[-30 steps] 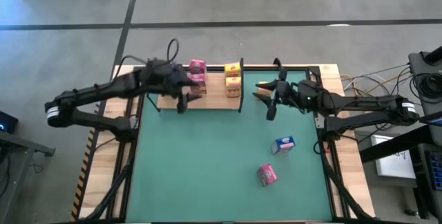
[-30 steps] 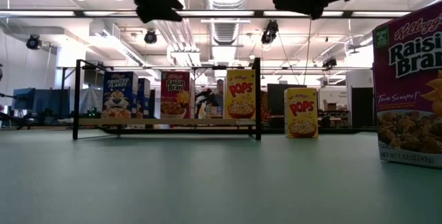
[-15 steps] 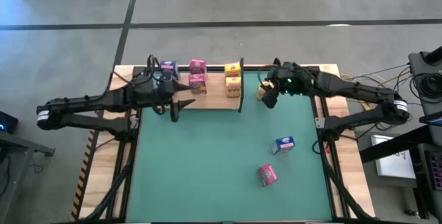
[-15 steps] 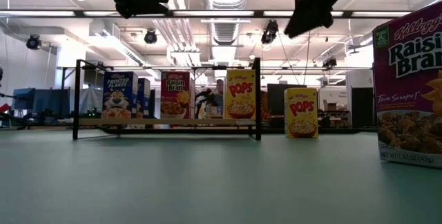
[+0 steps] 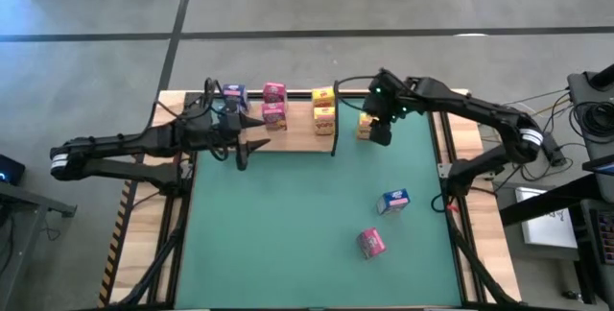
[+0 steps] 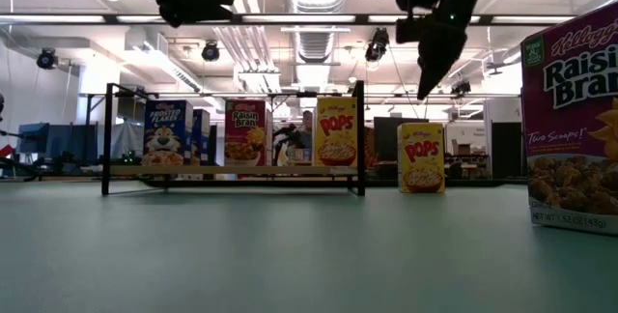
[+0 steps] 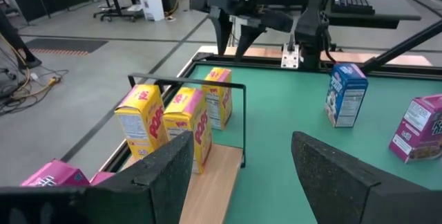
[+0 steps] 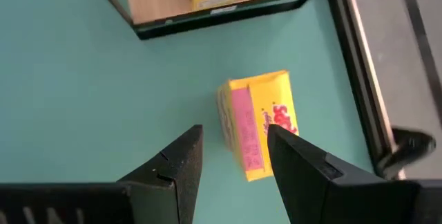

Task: Stack cereal on shelf
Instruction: Put the yellow cereal box on the shelf

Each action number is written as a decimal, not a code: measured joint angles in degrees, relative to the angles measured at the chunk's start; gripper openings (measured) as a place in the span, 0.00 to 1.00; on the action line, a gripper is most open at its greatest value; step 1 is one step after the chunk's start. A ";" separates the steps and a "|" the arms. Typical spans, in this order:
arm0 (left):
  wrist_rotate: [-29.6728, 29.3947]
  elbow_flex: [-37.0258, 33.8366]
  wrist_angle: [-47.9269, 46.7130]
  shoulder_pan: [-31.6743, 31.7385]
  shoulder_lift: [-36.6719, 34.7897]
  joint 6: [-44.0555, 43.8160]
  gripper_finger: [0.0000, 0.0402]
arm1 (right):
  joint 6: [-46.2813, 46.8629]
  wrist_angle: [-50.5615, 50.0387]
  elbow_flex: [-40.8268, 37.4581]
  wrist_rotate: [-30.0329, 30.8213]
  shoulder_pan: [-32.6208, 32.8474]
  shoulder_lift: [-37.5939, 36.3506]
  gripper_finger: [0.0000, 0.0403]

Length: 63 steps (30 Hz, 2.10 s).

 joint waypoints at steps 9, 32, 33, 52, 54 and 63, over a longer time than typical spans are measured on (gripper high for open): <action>0.00 -1.21 1.96 0.00 0.26 -0.01 0.57 | -5.62 0.82 0.19 3.67 -0.42 3.81 0.44; 0.04 -1.36 2.24 0.00 0.65 1.00 0.57 | -10.42 2.01 0.14 1.65 -4.71 12.26 0.73; 0.04 -1.36 2.24 0.00 0.65 1.00 0.57 | -10.66 2.05 0.14 1.65 -4.77 12.48 0.71; 0.07 -1.36 2.20 0.00 0.78 1.02 0.57 | -9.72 0.26 0.62 -0.69 -4.78 7.71 0.32; 0.07 -1.36 2.20 0.00 0.78 1.02 0.57 | -8.82 -1.69 2.31 -0.02 -4.78 6.59 0.33; 0.07 -1.36 2.18 0.00 0.78 1.28 0.57 | -3.46 -8.33 19.81 2.24 -2.91 2.73 0.32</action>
